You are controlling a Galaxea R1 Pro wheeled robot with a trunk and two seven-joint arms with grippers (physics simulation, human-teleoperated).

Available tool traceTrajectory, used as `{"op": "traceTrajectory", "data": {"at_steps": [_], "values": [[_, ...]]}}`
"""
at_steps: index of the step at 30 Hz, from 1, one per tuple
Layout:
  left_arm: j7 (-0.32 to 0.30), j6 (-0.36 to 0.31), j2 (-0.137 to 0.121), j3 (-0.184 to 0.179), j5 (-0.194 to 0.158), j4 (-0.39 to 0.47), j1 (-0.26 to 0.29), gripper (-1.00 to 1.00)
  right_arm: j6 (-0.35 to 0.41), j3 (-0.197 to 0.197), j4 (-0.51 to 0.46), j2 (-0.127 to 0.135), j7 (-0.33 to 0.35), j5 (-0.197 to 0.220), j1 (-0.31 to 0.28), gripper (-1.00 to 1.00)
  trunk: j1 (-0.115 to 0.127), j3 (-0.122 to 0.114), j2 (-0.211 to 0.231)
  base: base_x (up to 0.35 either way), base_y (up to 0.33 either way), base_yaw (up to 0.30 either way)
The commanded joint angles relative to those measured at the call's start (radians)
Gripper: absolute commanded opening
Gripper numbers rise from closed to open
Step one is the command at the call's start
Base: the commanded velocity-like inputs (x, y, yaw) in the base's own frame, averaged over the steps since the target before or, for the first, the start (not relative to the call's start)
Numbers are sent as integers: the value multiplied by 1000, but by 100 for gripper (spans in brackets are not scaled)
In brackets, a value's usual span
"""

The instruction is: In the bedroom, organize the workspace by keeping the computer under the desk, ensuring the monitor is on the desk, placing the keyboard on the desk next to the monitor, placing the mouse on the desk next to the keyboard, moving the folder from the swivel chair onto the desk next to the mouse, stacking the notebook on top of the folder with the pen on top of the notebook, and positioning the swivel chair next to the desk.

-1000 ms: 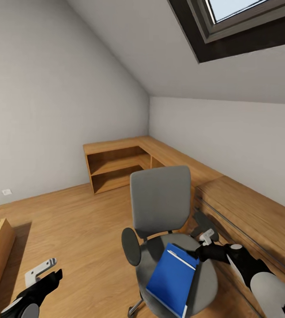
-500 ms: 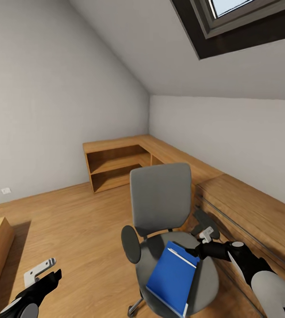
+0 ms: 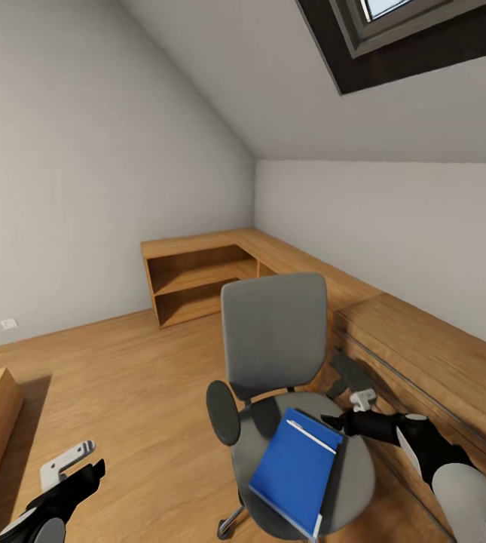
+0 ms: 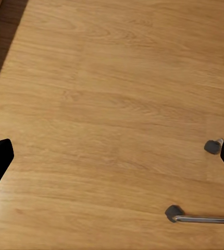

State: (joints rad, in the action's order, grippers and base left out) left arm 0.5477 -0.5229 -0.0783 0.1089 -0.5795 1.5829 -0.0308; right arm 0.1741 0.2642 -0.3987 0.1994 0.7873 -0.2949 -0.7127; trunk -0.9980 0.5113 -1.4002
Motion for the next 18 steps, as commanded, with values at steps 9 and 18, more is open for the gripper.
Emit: {"op": "traceTrajectory", "data": {"at_steps": [9, 18], "values": [[8, -2, 0, -1, -10, 2, 0, 100, 152, 10, -2, -7, -117, 1, -44, 100, -35, 29, -64, 0, 0, 0], [8, -2, 0, -2, -10, 2, 0, 100, 400, 15, 4, -94, -491, 50, -203, 100, -69, 57, -127, 0, 0, 0]]}}
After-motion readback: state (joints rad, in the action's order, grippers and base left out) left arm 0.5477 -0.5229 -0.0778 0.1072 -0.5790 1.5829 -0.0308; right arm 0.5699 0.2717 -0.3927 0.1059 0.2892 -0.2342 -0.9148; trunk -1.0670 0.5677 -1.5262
